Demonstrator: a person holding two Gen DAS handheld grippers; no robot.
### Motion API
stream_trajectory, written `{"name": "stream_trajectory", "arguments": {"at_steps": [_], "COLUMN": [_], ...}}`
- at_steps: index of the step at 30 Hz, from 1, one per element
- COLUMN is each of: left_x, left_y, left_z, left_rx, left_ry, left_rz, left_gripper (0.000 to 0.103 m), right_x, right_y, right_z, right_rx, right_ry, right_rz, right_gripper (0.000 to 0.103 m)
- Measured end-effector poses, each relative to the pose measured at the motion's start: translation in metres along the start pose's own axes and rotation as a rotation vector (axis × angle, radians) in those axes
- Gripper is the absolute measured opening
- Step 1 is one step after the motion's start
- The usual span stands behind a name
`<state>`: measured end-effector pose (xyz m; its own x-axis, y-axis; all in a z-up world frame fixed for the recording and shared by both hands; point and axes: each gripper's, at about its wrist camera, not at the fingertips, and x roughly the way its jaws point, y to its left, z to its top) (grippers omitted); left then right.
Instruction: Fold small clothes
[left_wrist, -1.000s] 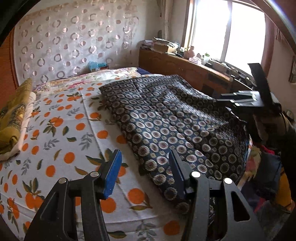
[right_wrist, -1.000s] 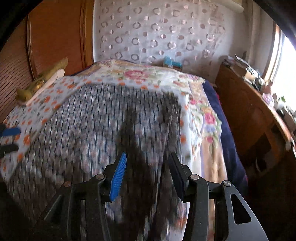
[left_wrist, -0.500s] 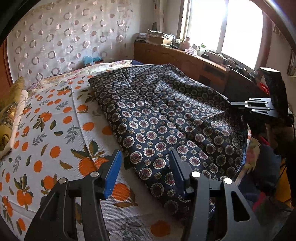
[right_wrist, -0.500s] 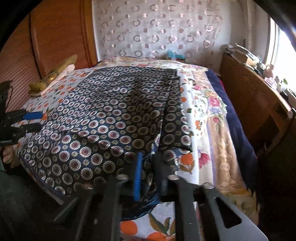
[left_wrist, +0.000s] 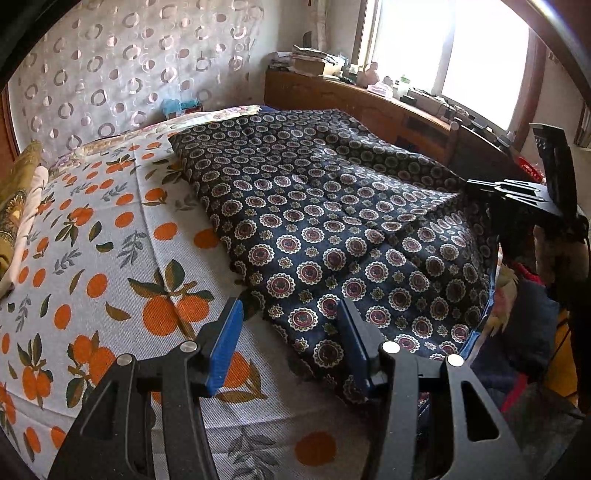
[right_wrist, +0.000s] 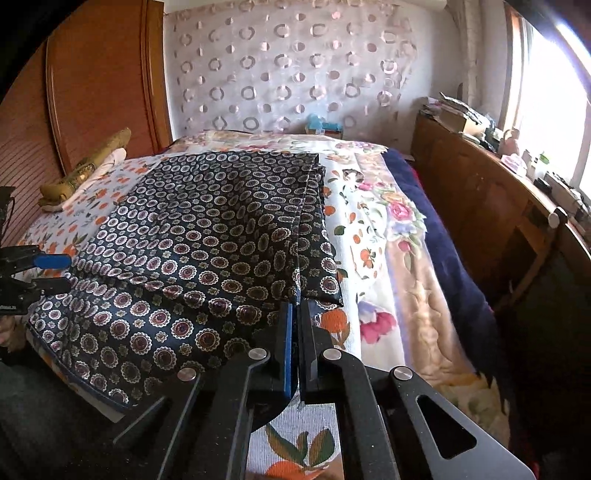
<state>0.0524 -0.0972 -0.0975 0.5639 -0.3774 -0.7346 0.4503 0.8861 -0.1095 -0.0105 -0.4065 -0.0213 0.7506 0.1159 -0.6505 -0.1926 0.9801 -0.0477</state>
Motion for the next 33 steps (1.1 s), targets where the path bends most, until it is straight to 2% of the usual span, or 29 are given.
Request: {"name": "stream_trajectory", "arguments": {"at_steps": [4, 7, 10, 11, 12, 13, 15, 16, 21, 26, 30, 33], "left_x": [0.000, -0.001, -0.001, -0.001, -0.001, -0.002, -0.002, -0.004, -0.026, -0.039, -0.039, -0.038], "left_y": [-0.001, -0.001, 0.000, 0.001, 0.000, 0.001, 0.002, 0.003, -0.004, -0.015, -0.018, -0.012], "left_z": [0.000, 0.000, 0.001, 0.001, 0.002, 0.002, 0.002, 0.003, 0.026, 0.069, 0.097, 0.106], "left_rx": [0.006, 0.005, 0.000, -0.003, -0.003, -0.003, -0.020, -0.032, -0.019, 0.037, 0.045, 0.028], "left_ry": [0.000, 0.000, 0.001, 0.004, 0.007, 0.012, 0.020, 0.017, -0.071, -0.148, -0.180, -0.196], "left_rz": [0.001, -0.016, -0.044, -0.054, -0.057, -0.064, -0.097, -0.122, -0.161, -0.142, -0.124, -0.113], "left_gripper": [0.054, 0.053, 0.042, 0.040, 0.036, 0.024, 0.007, 0.004, 0.003, 0.003, 0.003, 0.003], "right_x": [0.000, -0.006, -0.013, -0.015, -0.017, -0.018, -0.017, -0.016, -0.011, -0.026, -0.040, -0.040], "right_y": [-0.001, 0.003, 0.009, 0.012, 0.014, 0.018, 0.029, 0.036, 0.076, 0.116, 0.133, 0.135], "right_z": [0.006, 0.008, 0.011, 0.011, 0.011, 0.011, 0.008, 0.006, -0.002, 0.001, 0.003, -0.004], "right_rx": [-0.006, -0.030, -0.048, -0.051, -0.053, -0.057, -0.068, -0.075, -0.103, -0.146, -0.187, -0.201], "right_ry": [-0.007, -0.030, -0.048, -0.052, -0.058, -0.058, -0.051, -0.043, -0.023, -0.058, -0.089, -0.081], "right_rz": [-0.007, -0.035, -0.046, -0.049, -0.034, -0.008, 0.025, 0.039, 0.149, 0.241, 0.254, 0.264], "right_gripper": [0.002, 0.011, 0.036, 0.049, 0.054, 0.055, 0.056, 0.056, 0.056, 0.057, 0.058, 0.058]}}
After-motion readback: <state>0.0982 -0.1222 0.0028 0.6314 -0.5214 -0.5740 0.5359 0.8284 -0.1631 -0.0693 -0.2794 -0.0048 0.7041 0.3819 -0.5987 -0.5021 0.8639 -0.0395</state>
